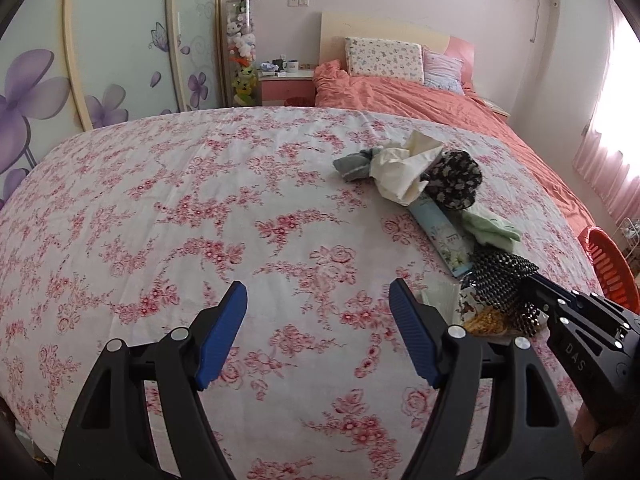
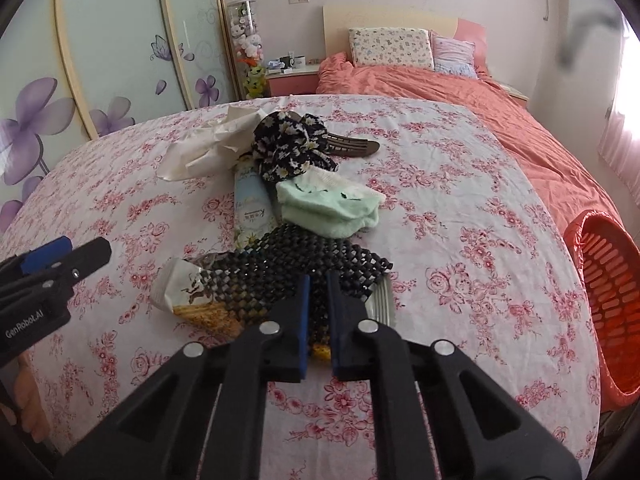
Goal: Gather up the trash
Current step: 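Return to the table and grasp the black mesh pad with the right tool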
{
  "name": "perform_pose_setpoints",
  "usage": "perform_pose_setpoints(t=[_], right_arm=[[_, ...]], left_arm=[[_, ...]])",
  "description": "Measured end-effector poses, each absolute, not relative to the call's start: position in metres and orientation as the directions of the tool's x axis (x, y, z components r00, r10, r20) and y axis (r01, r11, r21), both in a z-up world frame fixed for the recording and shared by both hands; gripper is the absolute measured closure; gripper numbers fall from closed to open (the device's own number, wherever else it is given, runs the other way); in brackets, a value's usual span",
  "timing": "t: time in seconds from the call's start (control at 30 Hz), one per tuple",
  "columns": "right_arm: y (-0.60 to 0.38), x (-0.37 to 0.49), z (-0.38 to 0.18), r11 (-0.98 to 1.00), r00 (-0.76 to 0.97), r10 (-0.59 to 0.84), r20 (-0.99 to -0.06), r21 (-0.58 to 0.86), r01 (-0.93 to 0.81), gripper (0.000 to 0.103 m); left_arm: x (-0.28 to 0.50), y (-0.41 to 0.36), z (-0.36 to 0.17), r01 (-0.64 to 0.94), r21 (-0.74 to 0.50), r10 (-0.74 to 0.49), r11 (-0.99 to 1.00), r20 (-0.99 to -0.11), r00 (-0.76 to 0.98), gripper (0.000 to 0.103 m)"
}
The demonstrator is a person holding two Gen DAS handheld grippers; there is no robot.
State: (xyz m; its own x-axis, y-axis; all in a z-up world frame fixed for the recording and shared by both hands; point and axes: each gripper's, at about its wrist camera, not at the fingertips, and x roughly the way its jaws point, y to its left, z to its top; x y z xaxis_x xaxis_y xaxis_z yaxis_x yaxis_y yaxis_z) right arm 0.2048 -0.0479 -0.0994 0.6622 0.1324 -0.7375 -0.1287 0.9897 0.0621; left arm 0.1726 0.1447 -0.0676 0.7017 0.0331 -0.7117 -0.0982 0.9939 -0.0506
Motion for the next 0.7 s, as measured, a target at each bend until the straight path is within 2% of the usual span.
perform_pose_setpoints(t=[0.4,0.7], right_arm=[[-0.079,0.198,-0.084,0.995,0.713,0.09,-0.695,0.09,-0.038,0.098],[-0.121,0.195,-0.055,0.992,0.782,0.017,-0.624,0.11,0.065,0.098]], left_arm=[[0.177,0.1,-0.076,0.037,-0.14,-0.129,0.989,-0.735,0.666,0.03],[0.176,0.077,-0.081,0.093,-0.128,-0.158,0.987,-0.744,0.65,0.03]])
